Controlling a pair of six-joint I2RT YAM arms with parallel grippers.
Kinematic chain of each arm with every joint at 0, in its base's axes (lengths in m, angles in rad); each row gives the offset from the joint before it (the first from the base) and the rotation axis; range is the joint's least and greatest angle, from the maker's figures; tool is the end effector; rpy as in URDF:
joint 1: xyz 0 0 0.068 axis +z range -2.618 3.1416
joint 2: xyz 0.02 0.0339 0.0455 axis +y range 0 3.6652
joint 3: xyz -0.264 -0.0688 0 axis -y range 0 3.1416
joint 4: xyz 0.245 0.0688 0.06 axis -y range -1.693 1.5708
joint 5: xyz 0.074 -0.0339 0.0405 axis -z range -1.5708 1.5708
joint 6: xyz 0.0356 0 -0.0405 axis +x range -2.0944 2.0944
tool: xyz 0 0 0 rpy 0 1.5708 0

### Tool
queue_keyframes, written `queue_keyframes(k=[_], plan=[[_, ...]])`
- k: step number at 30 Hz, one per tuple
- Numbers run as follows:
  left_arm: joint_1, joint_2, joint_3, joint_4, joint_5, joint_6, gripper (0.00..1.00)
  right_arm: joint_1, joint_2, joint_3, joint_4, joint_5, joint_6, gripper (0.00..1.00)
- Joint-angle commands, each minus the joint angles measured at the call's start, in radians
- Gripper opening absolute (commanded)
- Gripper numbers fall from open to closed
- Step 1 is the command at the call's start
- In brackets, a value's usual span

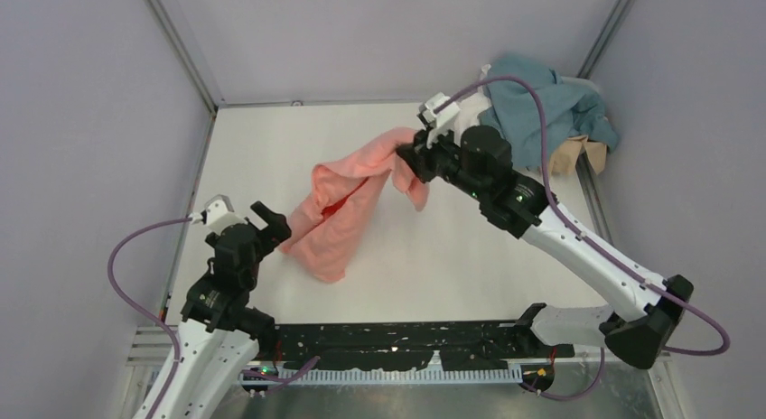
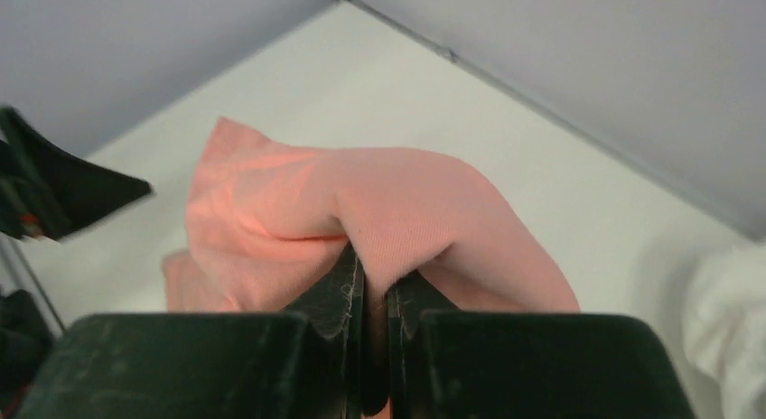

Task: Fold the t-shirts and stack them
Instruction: Move the tshirt to the center of the board, then flatten out the tshirt

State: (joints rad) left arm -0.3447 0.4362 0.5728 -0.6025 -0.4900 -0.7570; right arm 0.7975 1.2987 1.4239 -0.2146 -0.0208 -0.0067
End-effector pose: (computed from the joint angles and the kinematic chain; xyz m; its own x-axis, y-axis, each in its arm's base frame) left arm 0.1087 -0.0212 0.2705 -0.2403 -0.5575 -0.7946 -0.3613 0.8112 -0.4599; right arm 0.2047 0.2108 0.4481 -0.0575 -0.0685 -0.9960 -0.7303 0.6831 -0.0048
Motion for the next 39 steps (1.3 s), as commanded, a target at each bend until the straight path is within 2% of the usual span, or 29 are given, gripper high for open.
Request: queue_keyframes(k=[1, 2, 4, 5, 9, 11, 15, 18, 23, 28, 31, 33, 35, 37, 38, 39], plan=[[0.001, 0.007, -0.023, 0.092, 0.054, 0.015, 1.0, -0.154, -0.183, -0.396, 0.061, 0.18, 0.018, 0.12], [0.001, 0.021, -0.037, 0.126, 0.072, 0.019, 1.0, -0.187, -0.219, -0.454, 0.063, 0.179, 0.066, 0.15], [0.002, 0.069, -0.048, 0.168, 0.115, 0.016, 1.0, -0.278, -0.235, -0.563, 0.018, 0.205, 0.136, 0.33], [0.003, 0.099, -0.047, 0.177, 0.129, 0.013, 1.0, -0.329, -0.226, -0.587, -0.009, 0.269, 0.159, 0.56], [0.003, 0.245, -0.044, 0.22, 0.204, -0.001, 0.99, -0.383, -0.192, -0.549, -0.19, 0.54, 0.304, 0.96], [0.005, 0.327, -0.044, 0.255, 0.24, 0.0, 1.0, -0.385, -0.197, -0.542, -0.228, 0.573, 0.344, 0.96], [0.029, 0.483, -0.019, 0.31, 0.313, 0.012, 1.0, -0.385, -0.236, -0.589, -0.193, 0.499, 0.399, 0.95], [0.09, 0.572, -0.018, 0.362, 0.372, 0.01, 1.0, -0.385, -0.273, -0.627, -0.128, 0.454, 0.396, 0.95], [0.205, 0.703, -0.041, 0.549, 0.519, 0.007, 1.0, -0.385, -0.313, -0.663, -0.058, 0.412, 0.384, 0.95], [0.209, 0.842, 0.018, 0.596, 0.515, 0.006, 0.99, -0.384, -0.304, -0.673, -0.03, 0.393, 0.373, 0.95], [0.214, 0.937, 0.053, 0.636, 0.554, -0.016, 0.92, -0.384, -0.295, -0.674, -0.035, 0.432, 0.386, 0.95], [0.215, 0.984, 0.068, 0.667, 0.595, -0.023, 0.85, -0.384, -0.292, -0.672, -0.05, 0.449, 0.386, 0.95], [0.216, 1.02, 0.083, 0.688, 0.62, -0.029, 0.73, -0.384, -0.296, -0.673, -0.066, 0.457, 0.387, 0.95], [0.216, 1.033, 0.097, 0.685, 0.614, -0.034, 0.5, -0.385, -0.303, -0.681, -0.082, 0.456, 0.393, 0.95], [0.216, 1.034, 0.104, 0.672, 0.6, -0.031, 0.3, -0.385, -0.304, -0.687, -0.09, 0.454, 0.402, 0.95], [0.216, 1.033, 0.111, 0.656, 0.585, -0.026, 0.16, -0.385, -0.303, -0.69, -0.108, 0.449, 0.408, 0.95]])
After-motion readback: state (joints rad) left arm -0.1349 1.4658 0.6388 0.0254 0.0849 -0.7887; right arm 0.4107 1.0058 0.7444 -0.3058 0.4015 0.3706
